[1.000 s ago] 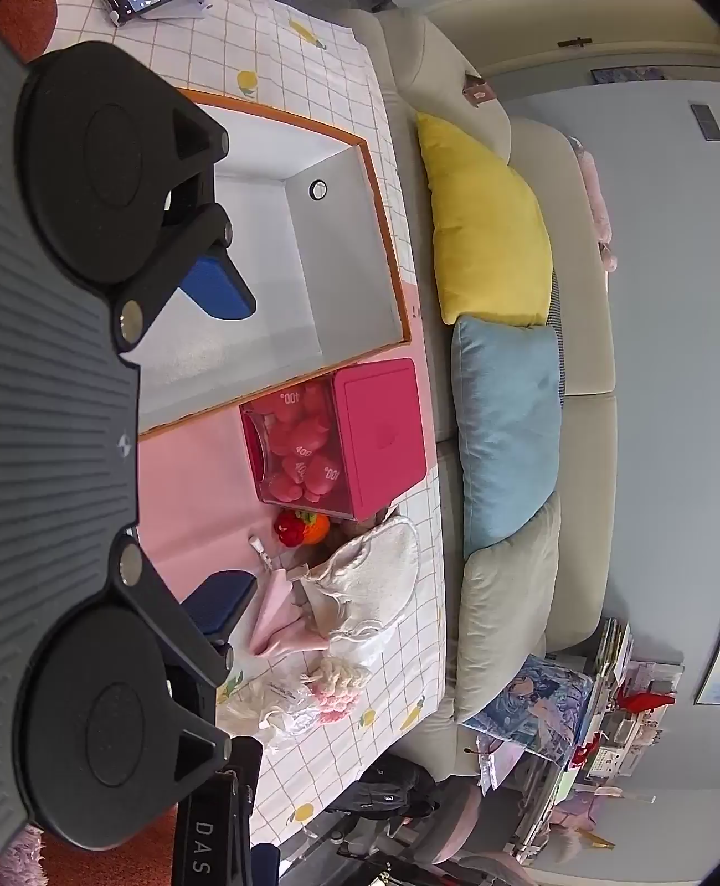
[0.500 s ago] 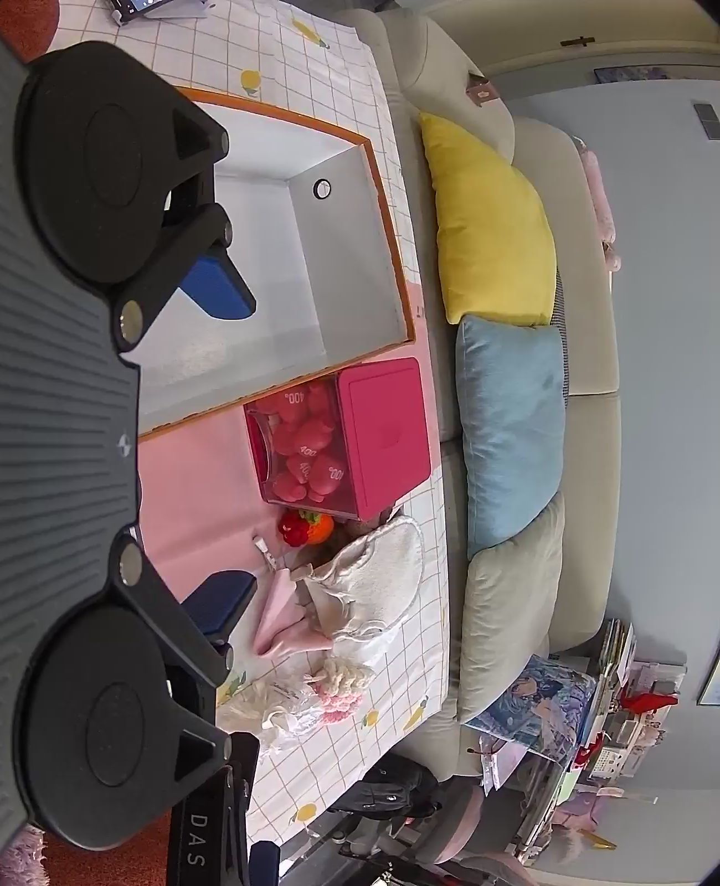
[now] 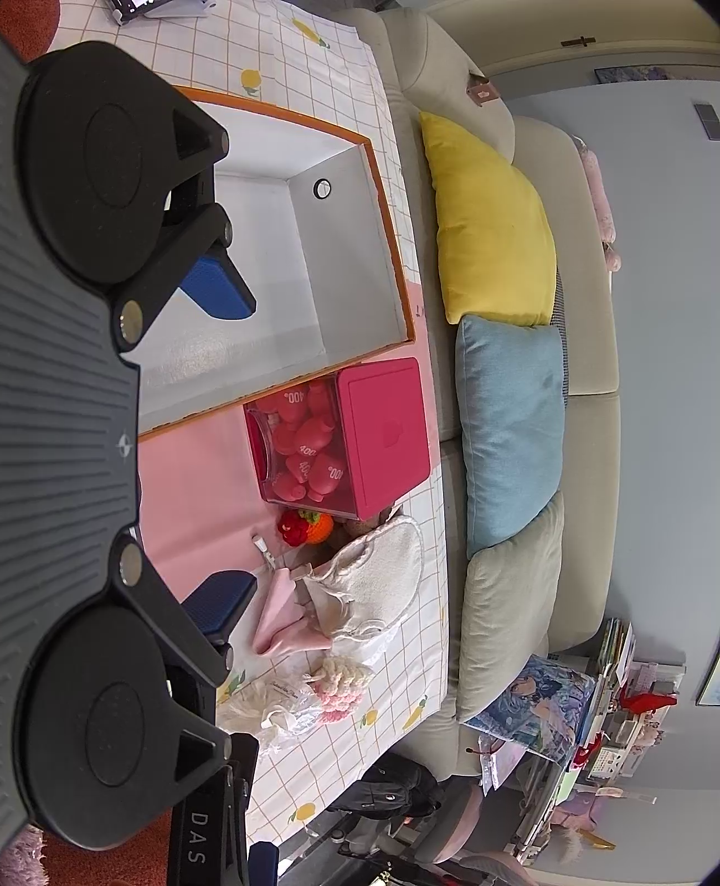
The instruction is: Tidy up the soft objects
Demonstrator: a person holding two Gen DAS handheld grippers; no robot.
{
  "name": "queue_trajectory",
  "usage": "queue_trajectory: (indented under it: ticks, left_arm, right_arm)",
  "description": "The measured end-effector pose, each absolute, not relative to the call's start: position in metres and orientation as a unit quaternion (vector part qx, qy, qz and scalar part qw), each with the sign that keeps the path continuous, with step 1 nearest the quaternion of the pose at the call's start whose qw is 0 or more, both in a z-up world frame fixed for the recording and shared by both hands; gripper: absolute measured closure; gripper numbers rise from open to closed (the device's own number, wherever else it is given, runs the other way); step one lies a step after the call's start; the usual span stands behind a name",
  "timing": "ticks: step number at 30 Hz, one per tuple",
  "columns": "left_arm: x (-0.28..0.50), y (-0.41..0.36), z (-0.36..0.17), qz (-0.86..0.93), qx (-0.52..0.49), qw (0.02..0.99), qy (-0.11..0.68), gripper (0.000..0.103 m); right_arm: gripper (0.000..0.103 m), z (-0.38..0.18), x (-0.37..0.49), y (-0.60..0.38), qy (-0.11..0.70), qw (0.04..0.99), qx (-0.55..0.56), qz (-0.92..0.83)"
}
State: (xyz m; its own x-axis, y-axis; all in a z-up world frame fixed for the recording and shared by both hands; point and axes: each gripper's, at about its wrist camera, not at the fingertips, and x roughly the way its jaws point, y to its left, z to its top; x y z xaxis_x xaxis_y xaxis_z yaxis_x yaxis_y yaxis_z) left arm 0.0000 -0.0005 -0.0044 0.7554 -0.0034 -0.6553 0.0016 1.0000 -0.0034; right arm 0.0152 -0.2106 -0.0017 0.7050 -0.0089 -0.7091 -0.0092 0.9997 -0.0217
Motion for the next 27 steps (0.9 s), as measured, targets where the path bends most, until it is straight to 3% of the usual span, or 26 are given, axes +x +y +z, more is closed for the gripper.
queue_trajectory:
  ticks: [27]
  left_arm:
    - [-0.0032,-0.0080,-0.0045,-0.004,0.000,0.936,0.352,0.000]
  right_arm:
    - [0.003,-0.0016,0.0165,-0.2111,0.390,0.921,-0.018,-0.003]
